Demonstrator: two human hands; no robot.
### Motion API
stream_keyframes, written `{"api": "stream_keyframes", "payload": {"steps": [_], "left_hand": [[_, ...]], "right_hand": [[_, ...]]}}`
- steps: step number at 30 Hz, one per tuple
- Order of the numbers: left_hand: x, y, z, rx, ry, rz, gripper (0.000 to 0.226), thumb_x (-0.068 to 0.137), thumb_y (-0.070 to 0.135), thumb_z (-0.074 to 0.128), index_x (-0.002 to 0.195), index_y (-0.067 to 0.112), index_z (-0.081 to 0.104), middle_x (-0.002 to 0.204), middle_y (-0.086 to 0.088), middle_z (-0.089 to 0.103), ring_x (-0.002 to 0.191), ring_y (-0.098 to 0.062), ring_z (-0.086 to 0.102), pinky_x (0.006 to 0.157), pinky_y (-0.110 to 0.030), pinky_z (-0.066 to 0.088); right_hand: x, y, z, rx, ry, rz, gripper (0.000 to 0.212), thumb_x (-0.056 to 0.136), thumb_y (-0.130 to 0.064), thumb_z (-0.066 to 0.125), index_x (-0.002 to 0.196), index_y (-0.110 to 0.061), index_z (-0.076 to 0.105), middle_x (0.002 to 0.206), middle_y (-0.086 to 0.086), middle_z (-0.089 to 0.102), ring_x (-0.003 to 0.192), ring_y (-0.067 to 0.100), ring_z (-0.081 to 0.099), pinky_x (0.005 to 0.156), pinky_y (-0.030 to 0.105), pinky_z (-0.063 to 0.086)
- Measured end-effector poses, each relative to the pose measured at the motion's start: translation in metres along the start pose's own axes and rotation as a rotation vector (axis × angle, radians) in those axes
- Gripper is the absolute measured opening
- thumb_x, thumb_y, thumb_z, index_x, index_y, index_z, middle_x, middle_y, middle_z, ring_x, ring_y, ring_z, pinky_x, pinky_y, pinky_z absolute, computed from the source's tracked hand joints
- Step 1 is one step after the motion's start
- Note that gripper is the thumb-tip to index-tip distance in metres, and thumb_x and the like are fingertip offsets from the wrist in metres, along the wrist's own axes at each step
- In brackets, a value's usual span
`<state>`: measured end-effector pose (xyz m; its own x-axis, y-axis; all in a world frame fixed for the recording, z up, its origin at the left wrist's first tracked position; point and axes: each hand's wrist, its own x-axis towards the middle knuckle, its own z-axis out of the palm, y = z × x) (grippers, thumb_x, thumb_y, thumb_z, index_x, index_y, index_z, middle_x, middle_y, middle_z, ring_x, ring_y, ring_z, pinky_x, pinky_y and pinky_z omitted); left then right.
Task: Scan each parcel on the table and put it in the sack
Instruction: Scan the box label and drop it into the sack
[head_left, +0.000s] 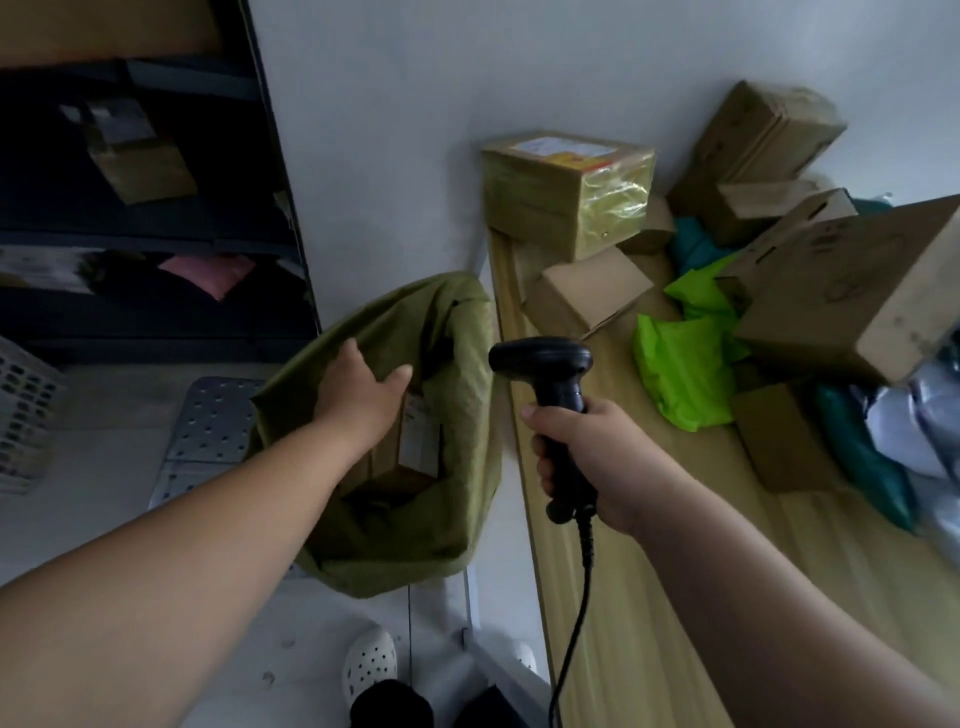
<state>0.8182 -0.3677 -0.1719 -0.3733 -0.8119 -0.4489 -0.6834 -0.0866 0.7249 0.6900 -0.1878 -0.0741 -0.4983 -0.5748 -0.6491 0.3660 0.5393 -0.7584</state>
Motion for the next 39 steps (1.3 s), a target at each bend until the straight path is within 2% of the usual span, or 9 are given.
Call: {"api": "stream_keyframes", "payload": {"steps": [5, 12, 18, 21, 25, 27, 29, 33, 39], "left_hand": [[-0.015, 0.073, 0.032, 0.158, -0.035, 0.286, 0.082, 0.088, 0.053, 0.055, 0.151, 0.019, 0.017, 0.156, -0.005, 0.025, 0.141, -0.026, 0.027, 0.111, -0.040, 0.027], [0.001, 0.151, 0.086, 0.377, -0.009, 0.419, 0.076, 0.090, 0.055, 0.050, 0.150, 0.016, 0.022, 0.154, -0.007, 0.030, 0.139, -0.028, 0.031, 0.111, -0.044, 0.033], [0.045, 0.175, 0.123, 0.219, -0.090, 0.211, 0.073, 0.094, 0.053, 0.044, 0.152, 0.020, 0.014, 0.158, -0.005, 0.021, 0.143, -0.027, 0.024, 0.112, -0.043, 0.028], [0.050, 0.169, 0.133, 0.174, -0.100, 0.163, 0.070, 0.093, 0.051, 0.048, 0.151, 0.020, 0.023, 0.153, -0.006, 0.031, 0.138, -0.029, 0.034, 0.105, -0.040, 0.035], [0.032, 0.159, 0.143, 0.076, -0.137, 0.206, 0.055, 0.089, 0.045, 0.058, 0.137, 0.022, 0.044, 0.122, 0.001, 0.058, 0.105, -0.022, 0.057, 0.085, -0.035, 0.050], [0.018, 0.152, 0.147, -0.022, -0.141, 0.187, 0.046, 0.089, 0.042, 0.060, 0.128, 0.024, 0.047, 0.104, 0.007, 0.057, 0.088, -0.011, 0.055, 0.068, -0.028, 0.047], [0.005, 0.144, 0.148, -0.118, -0.146, 0.135, 0.038, 0.089, 0.044, 0.059, 0.120, 0.026, 0.045, 0.104, 0.006, 0.056, 0.084, -0.007, 0.051, 0.060, -0.025, 0.039], [-0.021, 0.129, 0.147, -0.306, -0.212, 0.017, 0.039, 0.089, 0.053, 0.055, 0.115, 0.031, 0.038, 0.115, 0.003, 0.050, 0.095, -0.013, 0.048, 0.071, -0.033, 0.041], [-0.057, 0.119, 0.140, -0.362, -0.295, -0.060, 0.048, 0.079, 0.048, 0.069, 0.110, 0.027, 0.039, 0.121, -0.002, 0.049, 0.101, -0.018, 0.050, 0.082, -0.039, 0.047]], "right_hand": [[0.000, 0.000, -0.046, 0.071, 0.171, -0.088, 0.016, 0.091, -0.017, 0.067, 0.087, -0.010, 0.053, 0.056, 0.001, 0.054, 0.045, 0.016, 0.049, 0.045, 0.028, 0.042], [0.039, -0.003, -0.093, 0.133, 0.331, -0.147, 0.011, 0.092, -0.016, 0.065, 0.088, -0.011, 0.056, 0.068, 0.006, 0.061, 0.048, 0.016, 0.059, 0.043, 0.026, 0.044], [0.083, 0.002, -0.103, 0.173, 0.380, -0.255, 0.012, 0.091, -0.020, 0.068, 0.087, -0.026, 0.058, 0.085, 0.000, 0.068, 0.082, 0.019, 0.072, 0.064, 0.029, 0.058], [0.097, 0.001, -0.102, 0.188, 0.388, -0.274, 0.016, 0.091, -0.026, 0.069, 0.083, -0.031, 0.056, 0.078, -0.007, 0.064, 0.074, 0.015, 0.066, 0.058, 0.023, 0.054], [0.100, -0.001, -0.102, 0.180, 0.393, -0.249, 0.014, 0.090, -0.032, 0.069, 0.082, -0.032, 0.057, 0.073, -0.004, 0.061, 0.074, 0.021, 0.062, 0.074, 0.041, 0.055], [0.094, 0.002, -0.105, 0.192, 0.402, -0.233, 0.012, 0.090, -0.032, 0.069, 0.084, -0.031, 0.058, 0.077, -0.002, 0.063, 0.080, 0.024, 0.064, 0.078, 0.043, 0.055], [0.084, 0.007, -0.110, 0.217, 0.402, -0.214, 0.009, 0.090, -0.032, 0.069, 0.087, -0.031, 0.060, 0.080, -0.001, 0.063, 0.085, 0.027, 0.065, 0.084, 0.045, 0.055], [0.058, 0.025, -0.114, 0.237, 0.391, -0.192, 0.008, 0.090, -0.029, 0.070, 0.090, -0.027, 0.062, 0.082, 0.000, 0.063, 0.084, 0.023, 0.064, 0.091, 0.048, 0.054], [0.018, 0.046, -0.113, 0.253, 0.410, -0.182, 0.008, 0.091, -0.021, 0.068, 0.091, -0.019, 0.060, 0.083, 0.002, 0.061, 0.075, 0.019, 0.061, 0.083, 0.042, 0.057]]}}
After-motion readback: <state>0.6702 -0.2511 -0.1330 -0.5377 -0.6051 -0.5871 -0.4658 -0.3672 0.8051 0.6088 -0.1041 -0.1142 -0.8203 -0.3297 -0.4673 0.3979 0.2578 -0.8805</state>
